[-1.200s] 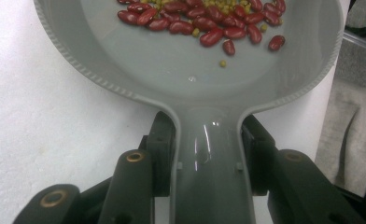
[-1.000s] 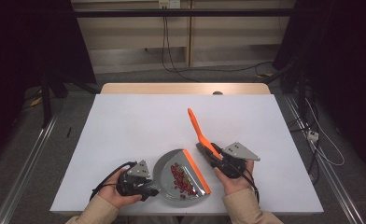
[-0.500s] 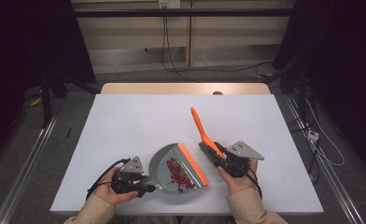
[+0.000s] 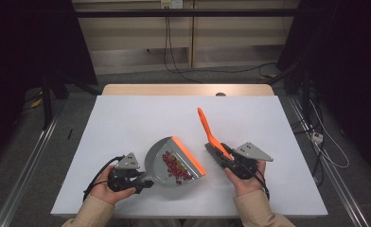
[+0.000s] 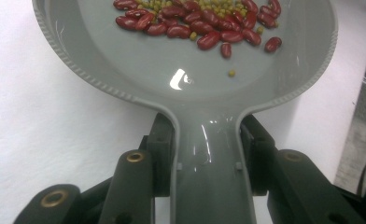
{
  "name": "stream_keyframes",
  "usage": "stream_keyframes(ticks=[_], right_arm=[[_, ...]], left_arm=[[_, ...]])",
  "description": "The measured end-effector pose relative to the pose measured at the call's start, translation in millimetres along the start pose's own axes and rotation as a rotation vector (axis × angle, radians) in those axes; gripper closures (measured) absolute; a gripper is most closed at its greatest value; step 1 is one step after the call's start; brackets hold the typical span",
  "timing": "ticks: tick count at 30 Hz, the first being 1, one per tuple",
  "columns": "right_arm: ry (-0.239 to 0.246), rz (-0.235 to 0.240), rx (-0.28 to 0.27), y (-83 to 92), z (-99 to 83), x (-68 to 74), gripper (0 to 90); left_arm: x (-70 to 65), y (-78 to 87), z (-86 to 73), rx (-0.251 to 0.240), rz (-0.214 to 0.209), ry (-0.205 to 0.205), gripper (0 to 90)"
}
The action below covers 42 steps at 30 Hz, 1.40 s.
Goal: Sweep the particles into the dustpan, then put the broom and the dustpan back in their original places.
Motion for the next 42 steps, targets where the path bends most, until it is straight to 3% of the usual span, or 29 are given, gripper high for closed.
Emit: stream_keyframes(ticks=[14,21,28,42], right_arm=[[-0.007,-0.019,-0.007,12.3,-2.6,-18.3,71.2],[-0.015,-0.034,-0.008,17.3,-5.0,-30.5,71.2],[-0.036,-0.066,-0.014,25.0,-7.5,-49.6,71.2],[-0.066,-0.102,-0.021,36.3,-13.7,-71.8,71.2]], left_arm=[[32.9,15.7,-7.4,-0.030,0.073,0.108,63.6],[48.0,15.7,-13.5,-0.033,0.113,0.182,63.6],[62.5,15.7,-17.7,-0.031,0.165,0.227,63.6],[84.4,15.9,-26.4,-0.043,0.247,0.349,63.6]])
Point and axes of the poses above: each handheld gripper's, and its own axes: y roughly backward along the jaws, z roughly out of its top, x roughly to its left, the point moved 7 cm from there along -y, roughly forward along the jaws, and after that the axes turned 12 degrees about x, right-handed, at the moved point
